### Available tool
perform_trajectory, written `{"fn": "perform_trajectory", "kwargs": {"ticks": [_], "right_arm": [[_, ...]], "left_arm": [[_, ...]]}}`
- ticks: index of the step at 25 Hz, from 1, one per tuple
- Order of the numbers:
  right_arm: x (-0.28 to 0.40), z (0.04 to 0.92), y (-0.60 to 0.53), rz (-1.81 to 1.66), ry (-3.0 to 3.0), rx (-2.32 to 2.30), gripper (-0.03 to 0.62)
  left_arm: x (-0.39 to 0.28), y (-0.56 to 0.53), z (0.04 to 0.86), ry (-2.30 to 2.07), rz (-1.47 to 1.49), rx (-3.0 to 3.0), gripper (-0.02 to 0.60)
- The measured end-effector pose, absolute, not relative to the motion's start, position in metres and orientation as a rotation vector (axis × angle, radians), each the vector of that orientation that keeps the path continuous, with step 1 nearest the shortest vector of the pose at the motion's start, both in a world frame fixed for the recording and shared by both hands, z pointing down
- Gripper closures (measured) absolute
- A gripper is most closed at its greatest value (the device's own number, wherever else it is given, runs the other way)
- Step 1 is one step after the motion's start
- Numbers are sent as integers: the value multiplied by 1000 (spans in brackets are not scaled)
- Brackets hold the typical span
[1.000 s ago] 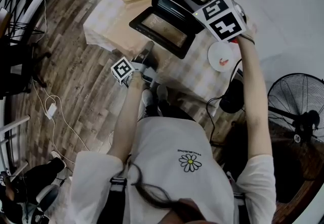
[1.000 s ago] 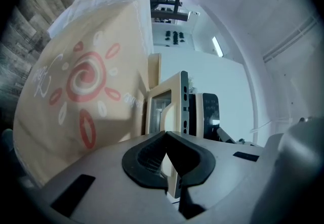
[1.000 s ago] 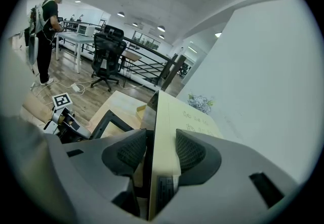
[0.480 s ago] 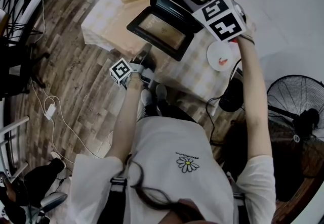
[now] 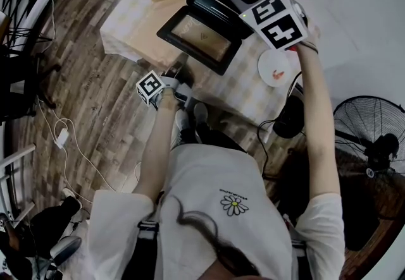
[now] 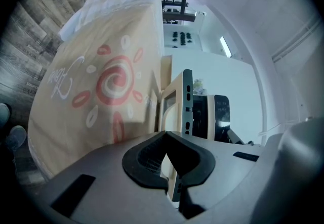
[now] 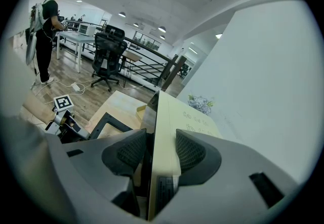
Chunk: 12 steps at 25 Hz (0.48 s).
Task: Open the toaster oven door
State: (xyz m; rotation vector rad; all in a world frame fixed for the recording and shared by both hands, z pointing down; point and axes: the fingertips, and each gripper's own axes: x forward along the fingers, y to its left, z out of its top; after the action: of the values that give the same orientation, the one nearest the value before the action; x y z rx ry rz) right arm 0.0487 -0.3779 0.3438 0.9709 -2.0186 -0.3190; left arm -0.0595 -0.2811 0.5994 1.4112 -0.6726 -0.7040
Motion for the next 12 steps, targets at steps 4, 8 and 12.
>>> {"fn": "perform_trajectory", "kwargs": {"ticks": [4, 8, 12], "right_arm": [[48, 343, -378, -323, -2016, 973, 418], [48, 343, -377, -330, -2014, 976, 416], [48, 344, -377, -347, -2009, 978, 416]], "left_arm": [[-61, -281, 603, -711, -669, 1390, 568], [-61, -279, 609, -765, -607, 1351, 568], [-66, -275, 614, -801, -557, 1329, 568]]}}
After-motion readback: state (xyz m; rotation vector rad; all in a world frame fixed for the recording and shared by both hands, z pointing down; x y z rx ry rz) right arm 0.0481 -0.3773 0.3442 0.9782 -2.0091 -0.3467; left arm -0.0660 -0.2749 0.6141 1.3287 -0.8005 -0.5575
